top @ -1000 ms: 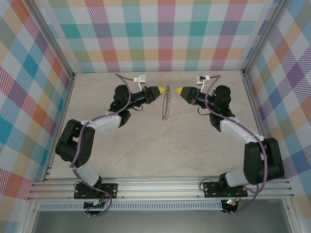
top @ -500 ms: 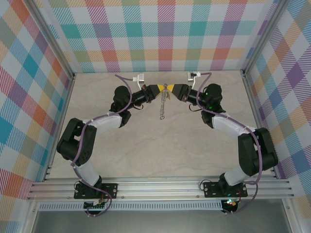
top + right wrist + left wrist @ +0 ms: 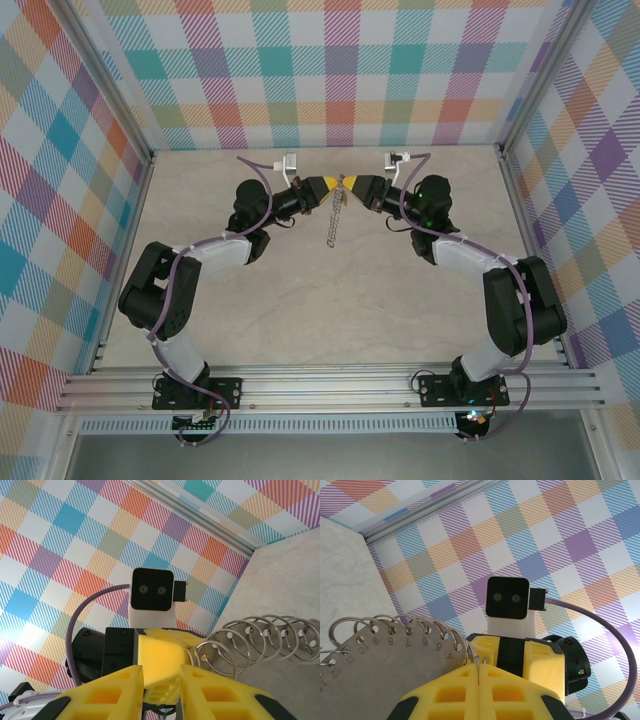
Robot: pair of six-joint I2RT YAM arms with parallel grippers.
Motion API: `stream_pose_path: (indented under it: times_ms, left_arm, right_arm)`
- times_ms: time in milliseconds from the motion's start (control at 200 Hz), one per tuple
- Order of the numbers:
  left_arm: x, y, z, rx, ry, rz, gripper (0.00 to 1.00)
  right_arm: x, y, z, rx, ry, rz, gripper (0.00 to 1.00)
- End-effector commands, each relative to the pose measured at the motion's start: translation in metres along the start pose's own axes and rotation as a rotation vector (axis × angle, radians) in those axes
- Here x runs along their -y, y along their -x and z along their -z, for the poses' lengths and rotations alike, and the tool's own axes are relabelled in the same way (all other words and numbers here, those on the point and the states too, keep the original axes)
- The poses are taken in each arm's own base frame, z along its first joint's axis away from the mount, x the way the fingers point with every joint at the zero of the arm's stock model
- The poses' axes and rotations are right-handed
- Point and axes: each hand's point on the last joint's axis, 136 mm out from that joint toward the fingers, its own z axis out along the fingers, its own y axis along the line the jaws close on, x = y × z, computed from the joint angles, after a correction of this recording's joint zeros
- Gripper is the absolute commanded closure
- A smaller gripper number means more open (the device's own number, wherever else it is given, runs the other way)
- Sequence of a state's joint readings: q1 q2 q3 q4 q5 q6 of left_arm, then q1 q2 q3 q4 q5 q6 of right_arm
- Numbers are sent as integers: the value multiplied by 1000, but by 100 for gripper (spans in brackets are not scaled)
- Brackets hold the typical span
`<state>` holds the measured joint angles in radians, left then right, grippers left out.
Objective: Put the keys on the keyring
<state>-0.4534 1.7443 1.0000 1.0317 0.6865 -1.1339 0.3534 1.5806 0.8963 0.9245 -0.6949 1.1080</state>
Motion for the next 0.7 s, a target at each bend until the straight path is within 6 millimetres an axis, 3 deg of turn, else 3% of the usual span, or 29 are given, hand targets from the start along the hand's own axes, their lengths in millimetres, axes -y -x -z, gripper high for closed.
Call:
stream_pose_path:
  times_ms: [0,385,695]
  left_arm:
    - [18,11,5,39,-61,-50,100]
    - [20,10,6,36,-71,-53,100]
    - [19,10,5,33,-70,-49,100]
  right_arm:
    - [-8,1,2,15,18,36,74]
    - [4,0,-1,10,3,6,70]
    - [-5,4,-9,-6,49,8,72]
